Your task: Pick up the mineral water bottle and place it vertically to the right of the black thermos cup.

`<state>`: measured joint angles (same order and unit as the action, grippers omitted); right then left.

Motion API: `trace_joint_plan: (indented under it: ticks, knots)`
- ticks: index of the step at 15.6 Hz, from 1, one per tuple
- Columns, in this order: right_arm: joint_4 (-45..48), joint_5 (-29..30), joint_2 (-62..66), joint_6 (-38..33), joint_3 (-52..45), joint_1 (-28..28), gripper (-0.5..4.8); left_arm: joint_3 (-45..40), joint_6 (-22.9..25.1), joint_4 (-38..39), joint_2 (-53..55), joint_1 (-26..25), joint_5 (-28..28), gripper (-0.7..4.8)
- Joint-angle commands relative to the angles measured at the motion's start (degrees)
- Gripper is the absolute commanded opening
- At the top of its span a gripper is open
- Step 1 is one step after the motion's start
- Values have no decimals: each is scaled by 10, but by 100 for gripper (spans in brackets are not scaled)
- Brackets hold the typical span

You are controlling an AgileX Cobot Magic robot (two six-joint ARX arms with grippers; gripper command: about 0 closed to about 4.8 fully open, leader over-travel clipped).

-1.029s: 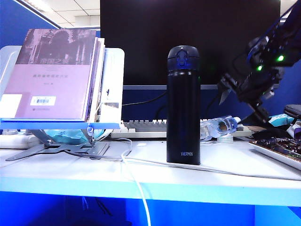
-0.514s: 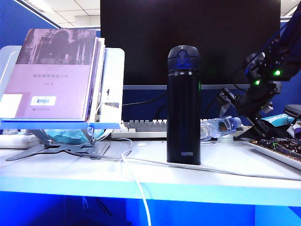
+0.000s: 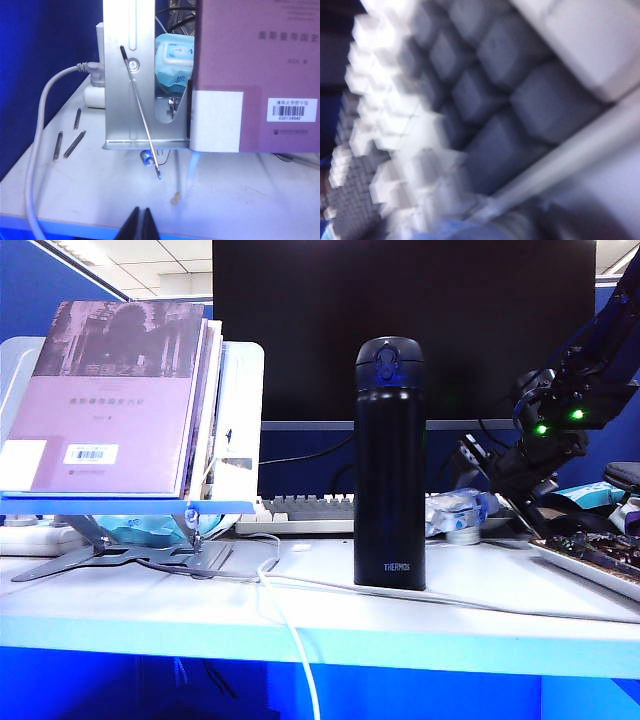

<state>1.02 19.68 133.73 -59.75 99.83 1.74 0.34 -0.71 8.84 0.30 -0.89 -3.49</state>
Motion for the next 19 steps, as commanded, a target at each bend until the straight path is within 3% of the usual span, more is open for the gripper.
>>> trace_joint_plan:
  ticks: [1, 5, 8, 12, 15, 17, 19]
  knots:
    - [10, 22, -3, 0, 17, 1, 281, 0, 2, 5, -2, 0, -3, -4]
    - [42, 86, -8, 0, 18, -6, 282, 0, 2, 5, -2, 0, -3, -4]
    - [42, 88, -37, 30, 18, -23, 282, 0, 2, 5, -2, 0, -3, -4]
    - [3, 87, -114, 126, 22, -57, 282, 0, 2, 5, -2, 0, -3, -4]
    - [-113, 69, -172, 258, 43, -71, 282, 0, 2, 5, -2, 0, -3, -4]
    - [-259, 14, -213, 412, 96, -69, 282, 0, 2, 5, -2, 0, -3, -4]
    - [-330, -6, -245, 479, 119, -61, 282, 0, 2, 5, -2, 0, -3, -4]
